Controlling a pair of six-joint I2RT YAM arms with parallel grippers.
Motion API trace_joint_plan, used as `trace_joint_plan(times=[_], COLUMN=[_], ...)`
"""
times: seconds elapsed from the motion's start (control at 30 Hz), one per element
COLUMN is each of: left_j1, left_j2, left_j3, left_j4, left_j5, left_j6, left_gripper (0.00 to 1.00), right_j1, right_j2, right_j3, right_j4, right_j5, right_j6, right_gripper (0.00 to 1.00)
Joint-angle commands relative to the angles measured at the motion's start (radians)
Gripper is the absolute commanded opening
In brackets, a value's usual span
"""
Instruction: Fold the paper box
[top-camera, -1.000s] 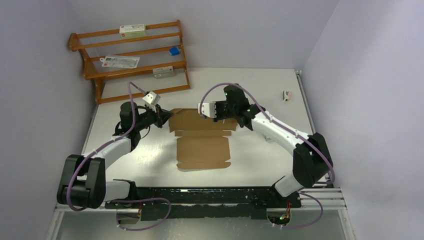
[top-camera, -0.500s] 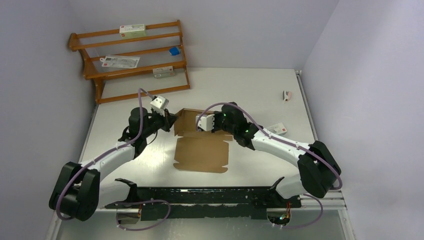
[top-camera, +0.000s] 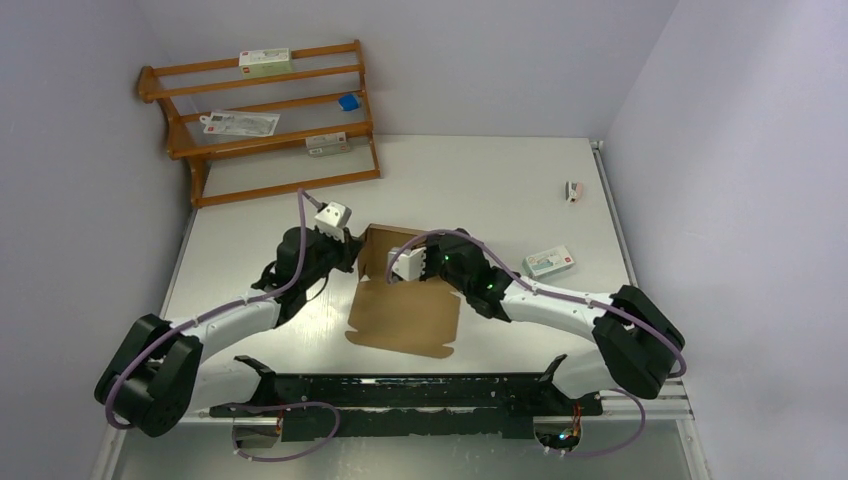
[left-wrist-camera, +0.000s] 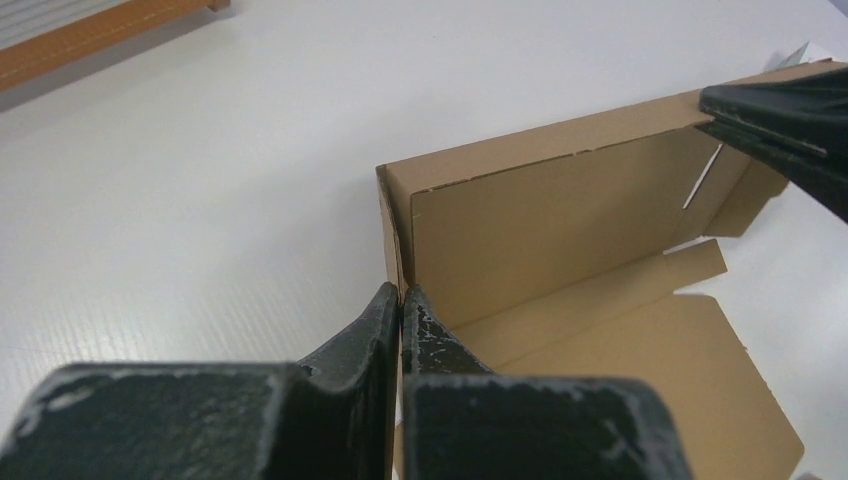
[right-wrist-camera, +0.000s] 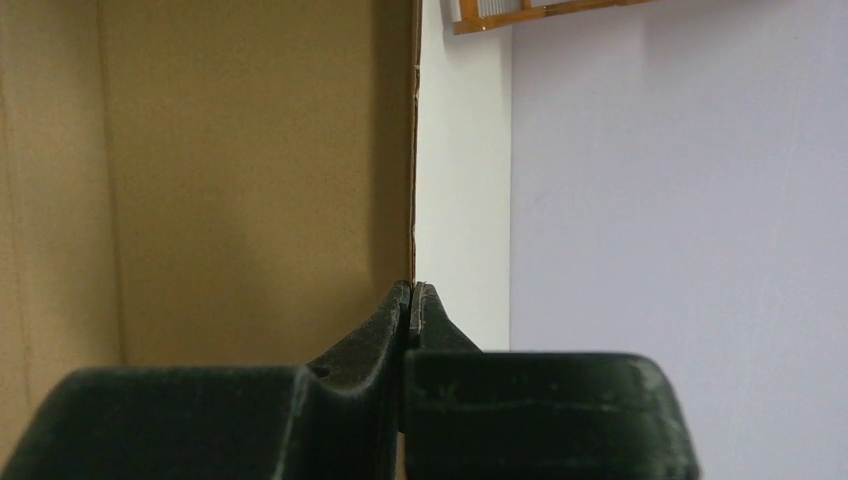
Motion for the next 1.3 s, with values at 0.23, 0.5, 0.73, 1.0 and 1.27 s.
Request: trace_joint_plan(times=[0.23, 0.5, 0.73, 1.0, 1.27], left_j1=[-0.146, -0.153, -0.153, -0.153, -0.153], left_j2=[0.064, 0.015, 0.025, 0.074, 0.081], left_j3=[-0.013, -0.051, -0.063, -0.003, -0.064], left_j4=[0.083, 0.075, 0.125, 0.239, 0.375], left_j5=[-0.162, -0.223, -0.26, -0.286, -0.275], left_j6=[-0.081, -0.088, -0.074, 0.009, 0.045], left_gripper=[0.08, 0.11, 0.1, 0.06, 0.06], right_j1=[0.121, 0.214, 0.26, 0.232, 0.208], right_j2=[-0.028, -0.004, 0.087, 0.201, 0.223], right_j3=[-0.122, -0.203, -0.256, -0.211, -0.199], right_j4=[0.297, 0.434, 0.62, 0.765, 0.815], right_j5=[0.136, 0.252, 0.339, 0.33, 0.31], right_j6=[-0.102, -0.185, -0.333, -0.463, -0.514], right_gripper=[0.0, 0.0, 0.0, 0.0, 0.0])
